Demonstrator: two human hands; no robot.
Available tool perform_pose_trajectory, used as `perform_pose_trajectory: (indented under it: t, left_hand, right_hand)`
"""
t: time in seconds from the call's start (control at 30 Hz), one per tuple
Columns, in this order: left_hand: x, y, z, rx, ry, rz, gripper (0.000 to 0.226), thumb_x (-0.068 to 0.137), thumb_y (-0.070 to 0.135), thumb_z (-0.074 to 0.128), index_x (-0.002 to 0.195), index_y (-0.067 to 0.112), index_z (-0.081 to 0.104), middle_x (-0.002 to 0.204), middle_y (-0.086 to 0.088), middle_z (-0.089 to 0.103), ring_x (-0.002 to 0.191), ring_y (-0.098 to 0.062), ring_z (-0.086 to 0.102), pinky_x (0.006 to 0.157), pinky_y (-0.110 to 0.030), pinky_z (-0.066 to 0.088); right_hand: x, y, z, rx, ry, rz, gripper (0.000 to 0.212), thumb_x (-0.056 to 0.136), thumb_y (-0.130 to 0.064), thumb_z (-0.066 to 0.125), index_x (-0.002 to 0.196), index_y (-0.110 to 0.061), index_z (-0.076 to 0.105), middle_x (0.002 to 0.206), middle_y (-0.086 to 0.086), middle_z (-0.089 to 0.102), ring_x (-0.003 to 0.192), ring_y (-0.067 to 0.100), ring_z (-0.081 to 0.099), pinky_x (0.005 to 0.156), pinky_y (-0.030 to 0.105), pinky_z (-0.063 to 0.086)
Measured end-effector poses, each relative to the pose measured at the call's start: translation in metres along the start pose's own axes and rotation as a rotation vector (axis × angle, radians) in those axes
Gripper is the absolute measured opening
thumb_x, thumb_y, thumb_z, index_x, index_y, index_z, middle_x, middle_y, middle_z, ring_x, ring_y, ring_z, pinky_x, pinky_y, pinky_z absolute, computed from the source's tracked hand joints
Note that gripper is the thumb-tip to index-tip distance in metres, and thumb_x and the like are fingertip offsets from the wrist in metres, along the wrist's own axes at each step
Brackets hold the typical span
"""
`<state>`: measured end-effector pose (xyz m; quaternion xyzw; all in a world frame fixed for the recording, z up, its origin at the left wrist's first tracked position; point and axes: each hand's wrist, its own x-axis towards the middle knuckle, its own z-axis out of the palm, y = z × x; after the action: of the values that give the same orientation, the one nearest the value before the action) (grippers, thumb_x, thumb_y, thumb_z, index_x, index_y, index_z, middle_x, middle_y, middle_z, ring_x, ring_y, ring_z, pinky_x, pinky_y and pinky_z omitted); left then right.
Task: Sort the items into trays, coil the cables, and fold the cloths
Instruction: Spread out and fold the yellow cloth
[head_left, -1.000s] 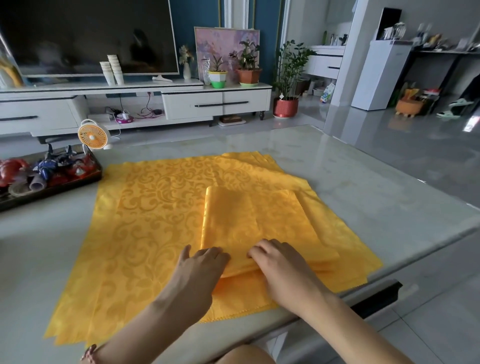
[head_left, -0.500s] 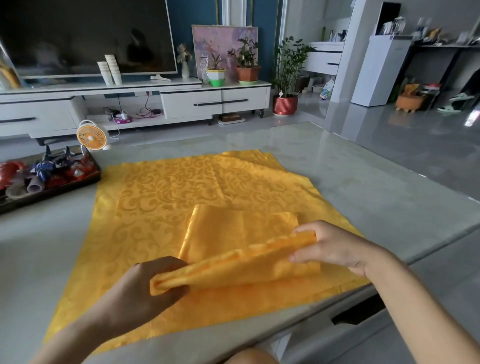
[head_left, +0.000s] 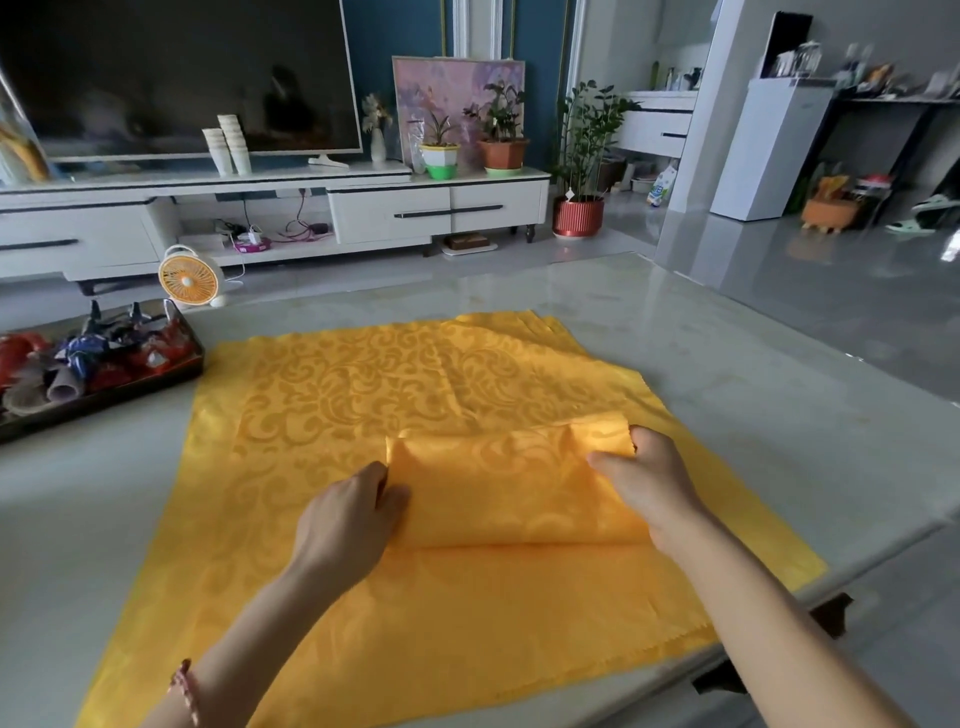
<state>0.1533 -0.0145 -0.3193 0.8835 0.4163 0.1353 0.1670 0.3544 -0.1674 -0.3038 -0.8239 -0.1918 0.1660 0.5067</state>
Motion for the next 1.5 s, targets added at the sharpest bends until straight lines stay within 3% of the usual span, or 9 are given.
perform_pose_trajectory:
  t: [0.17, 0.47, 0.63, 0.77, 0.9, 1.07, 1.23, 1.4, 1.5]
  left_hand:
    - [0.018, 0.004, 0.001, -0.001, 0.045, -0.032, 0.031, 0.096, 0.035, 0.041, 0.072, 0.015, 0.044, 0.068, 0.002, 0.051, 0.059, -0.015, 0.047, 0.048, -0.028, 0.028]
    - [0.023, 0.011, 0.02, 0.033, 0.175, -0.084, 0.039, 0.094, 0.05, 0.037, 0.106, 0.014, 0.047, 0.106, -0.002, 0.049, 0.098, -0.026, 0.055, 0.069, -0.032, 0.04]
    - [0.025, 0.008, 0.019, -0.071, 0.13, -0.03, 0.032, 0.091, 0.048, 0.048, 0.089, 0.016, 0.049, 0.097, 0.0, 0.049, 0.096, -0.022, 0.05, 0.07, -0.024, 0.038]
    - [0.026, 0.014, 0.0, -0.738, 0.041, -0.039, 0.031, 0.087, 0.038, 0.059, 0.075, 0.012, 0.049, 0.065, 0.005, 0.047, 0.058, -0.013, 0.043, 0.048, -0.016, 0.032]
    - [0.018, 0.017, -0.028, -1.407, -0.351, -0.193, 0.024, 0.078, 0.035, 0.057, 0.08, 0.013, 0.065, 0.058, 0.004, 0.058, 0.049, -0.004, 0.055, 0.044, -0.016, 0.043]
    - [0.017, 0.0, -0.046, -1.548, -0.524, -0.214, 0.028, 0.069, 0.033, 0.058, 0.064, 0.012, 0.076, 0.065, -0.004, 0.067, 0.055, -0.012, 0.065, 0.049, -0.023, 0.052]
    - [0.02, -0.014, -0.051, -1.715, -0.596, -0.252, 0.03, 0.074, 0.03, 0.055, 0.068, 0.008, 0.074, 0.063, -0.005, 0.067, 0.054, -0.017, 0.065, 0.051, -0.024, 0.054]
    - [0.022, -0.006, -0.034, -2.03, -0.666, -0.278, 0.068, 0.096, 0.048, 0.027, 0.081, 0.005, 0.077, 0.083, -0.011, 0.073, 0.074, -0.023, 0.071, 0.062, -0.036, 0.058]
    - [0.018, 0.004, -0.022, -1.877, -0.698, -0.245, 0.07, 0.086, 0.061, 0.034, 0.096, 0.001, 0.069, 0.095, -0.015, 0.068, 0.082, -0.027, 0.068, 0.07, -0.037, 0.056]
  right_hand:
    - [0.007, 0.01, 0.014, -0.244, 0.071, 0.052, 0.035, 0.093, -0.018, 0.043, 0.127, -0.011, 0.049, 0.119, 0.009, 0.058, 0.097, 0.027, 0.058, 0.068, 0.029, 0.041]
    - [0.006, 0.009, 0.021, -0.732, 0.262, -0.077, 0.028, 0.097, -0.026, 0.043, 0.119, -0.008, 0.044, 0.116, 0.013, 0.058, 0.106, 0.034, 0.056, 0.068, 0.033, 0.036]
    - [0.009, 0.012, 0.022, -1.029, 0.342, -0.169, 0.044, 0.096, -0.026, 0.046, 0.134, -0.01, 0.033, 0.128, 0.013, 0.043, 0.118, 0.03, 0.042, 0.091, 0.036, 0.036]
    - [0.014, -0.009, 0.027, -0.656, 0.162, -0.494, 0.051, 0.09, -0.019, 0.054, 0.138, -0.013, 0.036, 0.137, 0.007, 0.043, 0.127, 0.024, 0.038, 0.1, 0.029, 0.029]
    - [0.009, -0.041, 0.039, -0.163, -0.239, -0.429, 0.052, 0.089, -0.045, 0.055, 0.135, -0.033, 0.035, 0.14, -0.014, 0.042, 0.12, -0.004, 0.037, 0.087, 0.011, 0.03]
    - [-0.004, -0.061, 0.039, -0.041, -0.646, -0.21, 0.067, 0.061, -0.065, 0.067, 0.12, -0.037, 0.053, 0.127, -0.02, 0.052, 0.12, -0.001, 0.047, 0.097, 0.022, 0.038]
    - [-0.014, -0.056, 0.033, 0.116, -0.946, -0.061, 0.041, 0.07, -0.026, 0.076, 0.109, -0.017, 0.068, 0.109, 0.005, 0.07, 0.101, 0.022, 0.067, 0.086, 0.035, 0.053]
    - [-0.022, -0.051, 0.036, 0.42, -0.785, 0.054, 0.042, 0.066, -0.022, 0.079, 0.105, -0.01, 0.069, 0.102, 0.012, 0.072, 0.091, 0.024, 0.07, 0.075, 0.032, 0.057]
    - [-0.017, -0.051, 0.032, 0.553, -0.522, 0.055, 0.035, 0.074, -0.024, 0.07, 0.106, -0.009, 0.068, 0.101, 0.011, 0.072, 0.089, 0.022, 0.07, 0.07, 0.03, 0.059]
